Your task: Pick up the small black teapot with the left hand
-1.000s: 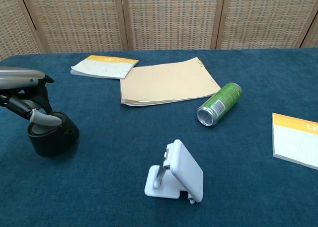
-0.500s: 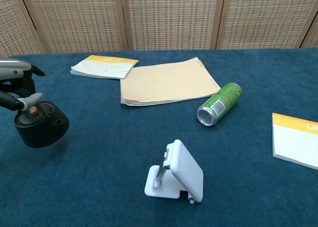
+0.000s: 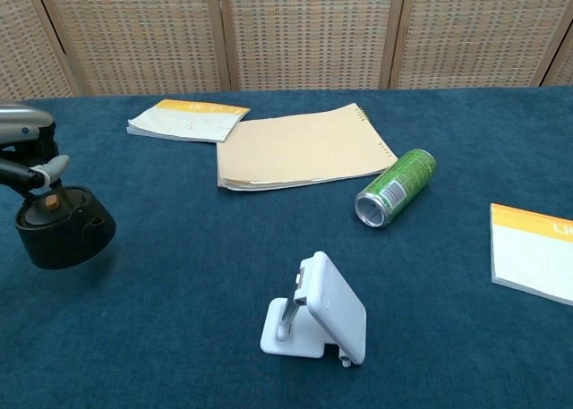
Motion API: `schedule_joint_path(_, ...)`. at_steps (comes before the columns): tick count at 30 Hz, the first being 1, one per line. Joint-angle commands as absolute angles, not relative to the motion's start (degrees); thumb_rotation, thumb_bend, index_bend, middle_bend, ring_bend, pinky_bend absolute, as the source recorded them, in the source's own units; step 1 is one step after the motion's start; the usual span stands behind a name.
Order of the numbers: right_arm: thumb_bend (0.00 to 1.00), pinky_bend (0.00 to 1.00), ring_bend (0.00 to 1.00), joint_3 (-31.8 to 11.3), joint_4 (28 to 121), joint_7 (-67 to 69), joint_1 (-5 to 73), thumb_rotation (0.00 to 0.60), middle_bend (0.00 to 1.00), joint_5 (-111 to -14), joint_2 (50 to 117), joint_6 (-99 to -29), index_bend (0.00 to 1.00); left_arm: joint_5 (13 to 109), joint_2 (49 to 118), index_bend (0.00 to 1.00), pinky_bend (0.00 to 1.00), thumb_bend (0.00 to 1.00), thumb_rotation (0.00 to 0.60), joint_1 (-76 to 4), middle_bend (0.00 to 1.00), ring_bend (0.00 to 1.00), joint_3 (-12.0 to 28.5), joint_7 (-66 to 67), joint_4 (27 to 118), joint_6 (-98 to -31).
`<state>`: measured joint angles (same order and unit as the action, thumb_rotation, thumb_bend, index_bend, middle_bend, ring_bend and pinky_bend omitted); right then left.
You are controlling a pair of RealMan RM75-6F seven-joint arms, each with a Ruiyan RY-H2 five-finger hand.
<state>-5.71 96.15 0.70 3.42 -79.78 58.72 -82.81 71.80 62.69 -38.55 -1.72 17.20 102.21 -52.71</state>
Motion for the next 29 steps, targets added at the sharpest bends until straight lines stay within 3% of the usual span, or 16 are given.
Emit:
schedule_joint_path(1, 0.0, 0.0, 0.0, -5.73, 96.16, 0.68, 3.43, 0.6, 0.0, -79.75, 58.74, -82.79, 0.0, 71.35, 62.68, 1.0, 0.67, 1.0, 0.172, -38.44, 1.0, 0.86, -1.65, 18.27, 102.07, -52.65)
schedule_joint_path(17, 0.0, 0.0, 0.0, -5.77, 96.26, 0.76, 3.4, 0.6, 0.0, -79.75, 58.69, -82.86, 0.0, 71.96, 61.5, 1.0, 0.7, 1.0, 0.172, -38.16, 1.0, 0.86, -0.2, 18.46, 101.89, -53.16)
schedule_joint_path(29, 0.0, 0.0, 0.0, -5.8, 96.38, 1.21, 3.28, 0.6, 0.0, -79.93, 58.44, -83.1, 0.0, 83.85, 61.19, 1.0, 0.71, 1.0, 0.181, -40.06, 1.0, 0.87, 3.56, 10.17, 93.88, -57.54)
